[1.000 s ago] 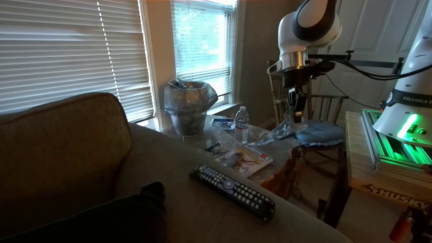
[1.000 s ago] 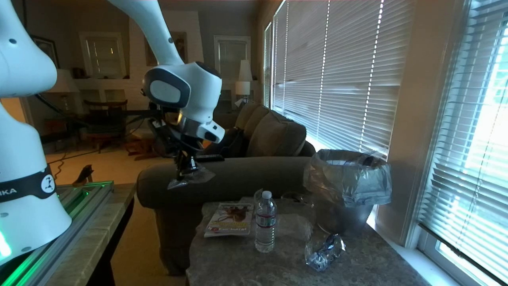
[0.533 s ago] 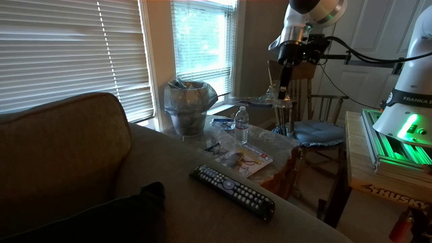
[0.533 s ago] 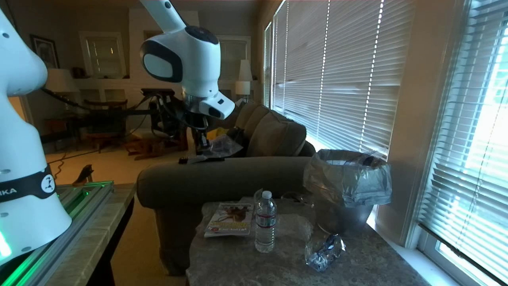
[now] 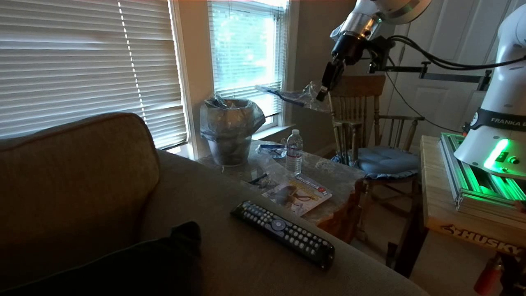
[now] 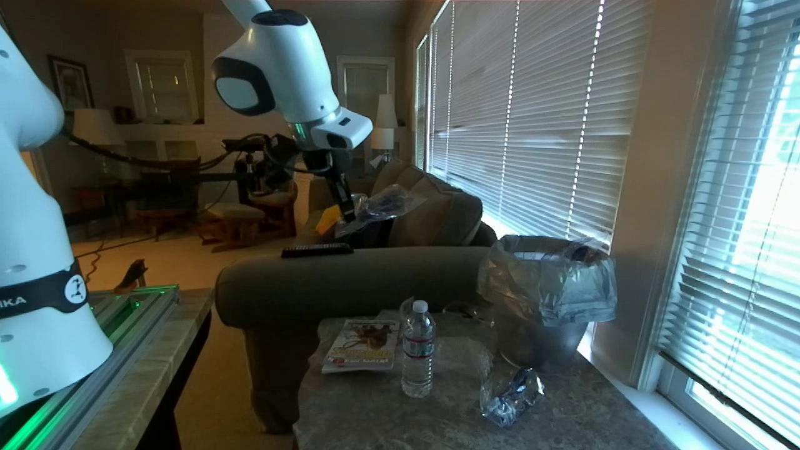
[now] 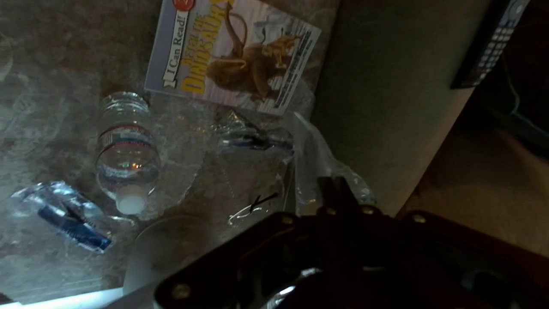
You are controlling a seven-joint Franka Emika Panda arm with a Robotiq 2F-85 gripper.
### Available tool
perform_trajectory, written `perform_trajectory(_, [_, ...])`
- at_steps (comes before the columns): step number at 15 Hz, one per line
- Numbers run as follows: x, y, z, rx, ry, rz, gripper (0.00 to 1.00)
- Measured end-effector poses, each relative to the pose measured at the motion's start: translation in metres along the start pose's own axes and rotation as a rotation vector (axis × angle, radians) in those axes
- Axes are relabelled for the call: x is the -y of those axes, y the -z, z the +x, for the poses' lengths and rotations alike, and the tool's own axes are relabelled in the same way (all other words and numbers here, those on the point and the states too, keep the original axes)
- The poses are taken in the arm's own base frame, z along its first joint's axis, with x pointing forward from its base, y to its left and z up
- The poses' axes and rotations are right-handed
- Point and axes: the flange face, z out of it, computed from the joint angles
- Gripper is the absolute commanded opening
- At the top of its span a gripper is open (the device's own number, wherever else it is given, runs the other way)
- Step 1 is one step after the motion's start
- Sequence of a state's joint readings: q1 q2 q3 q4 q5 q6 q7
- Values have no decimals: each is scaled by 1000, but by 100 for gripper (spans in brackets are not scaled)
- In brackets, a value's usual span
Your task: Place the wrapper inside the trash can
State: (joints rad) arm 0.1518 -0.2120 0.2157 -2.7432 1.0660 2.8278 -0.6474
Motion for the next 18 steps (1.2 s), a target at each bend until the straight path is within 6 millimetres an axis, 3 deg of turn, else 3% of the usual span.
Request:
perform_trajectory(12, [17,13,25,-233,-221,-132,0])
perform_trajectory(18, [2,0,55,-317,-304,-185,0])
